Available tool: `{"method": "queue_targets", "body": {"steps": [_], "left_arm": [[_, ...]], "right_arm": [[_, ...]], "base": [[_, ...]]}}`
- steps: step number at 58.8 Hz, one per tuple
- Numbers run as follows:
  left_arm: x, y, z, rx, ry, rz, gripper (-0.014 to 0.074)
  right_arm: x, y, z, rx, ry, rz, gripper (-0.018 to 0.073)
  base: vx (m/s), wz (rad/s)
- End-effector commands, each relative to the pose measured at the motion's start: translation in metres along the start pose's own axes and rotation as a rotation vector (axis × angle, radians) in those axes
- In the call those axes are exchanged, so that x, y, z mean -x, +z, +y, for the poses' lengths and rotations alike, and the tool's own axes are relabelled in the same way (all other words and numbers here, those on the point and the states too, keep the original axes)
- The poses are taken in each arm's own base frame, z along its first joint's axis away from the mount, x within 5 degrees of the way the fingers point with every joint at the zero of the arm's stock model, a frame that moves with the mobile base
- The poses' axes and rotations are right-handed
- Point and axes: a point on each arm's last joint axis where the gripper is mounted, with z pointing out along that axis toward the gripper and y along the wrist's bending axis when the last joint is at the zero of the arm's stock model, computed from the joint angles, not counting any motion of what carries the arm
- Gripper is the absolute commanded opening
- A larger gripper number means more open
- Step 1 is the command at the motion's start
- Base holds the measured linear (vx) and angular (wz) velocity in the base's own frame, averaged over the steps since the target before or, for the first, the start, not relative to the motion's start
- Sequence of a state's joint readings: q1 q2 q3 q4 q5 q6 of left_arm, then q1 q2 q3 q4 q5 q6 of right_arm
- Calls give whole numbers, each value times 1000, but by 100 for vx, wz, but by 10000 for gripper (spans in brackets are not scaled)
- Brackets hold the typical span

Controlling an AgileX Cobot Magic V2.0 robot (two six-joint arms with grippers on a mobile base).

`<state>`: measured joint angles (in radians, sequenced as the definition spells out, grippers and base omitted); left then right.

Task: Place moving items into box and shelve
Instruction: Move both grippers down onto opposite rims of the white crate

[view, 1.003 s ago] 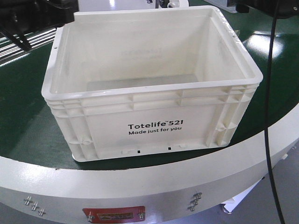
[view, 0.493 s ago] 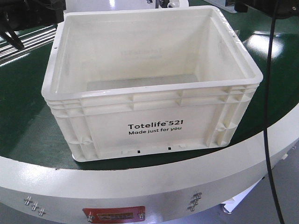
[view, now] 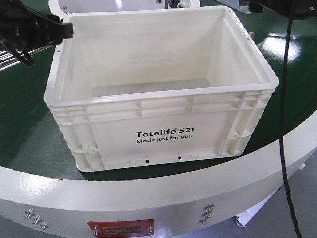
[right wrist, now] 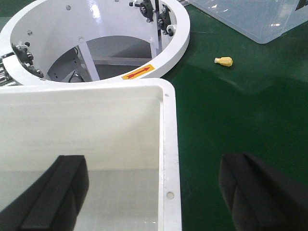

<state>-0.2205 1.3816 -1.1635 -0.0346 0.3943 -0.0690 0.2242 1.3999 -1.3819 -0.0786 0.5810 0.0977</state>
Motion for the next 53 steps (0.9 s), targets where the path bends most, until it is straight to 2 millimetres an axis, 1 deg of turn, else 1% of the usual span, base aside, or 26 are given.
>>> {"method": "queue_targets", "body": {"steps": [1,8,14,18,28,45,53], "left_arm": [[18,-12,-2,-7,-30,-103,559],[21,-11,-2,-6,-36,-59,559],[31,-14,-3,0,-29,-22,559],[36,-11,-4,3,-39,16,559],[28,4,-3,16,-63,129,559],[30,7,-4,11,-60,96,559],[30,7,-4,11,-61,99,559]], "right_arm": [[20,-18,-1,4,-6,-122,594],[18,-18,-1,2,-6,-101,594],[18,-18,-1,2,-7,-104,594],[18,-18,-1,2,-6,-105,594],[18,-18,-1,2,-7,-102,594],[15,-16,-1,-2,-9,-73,594],[6,-4,-1,-8,-13,12,594]], "base": [[0,0],[0,0],[0,0],[0,0],[0,0],[0,0],[0,0]]}}
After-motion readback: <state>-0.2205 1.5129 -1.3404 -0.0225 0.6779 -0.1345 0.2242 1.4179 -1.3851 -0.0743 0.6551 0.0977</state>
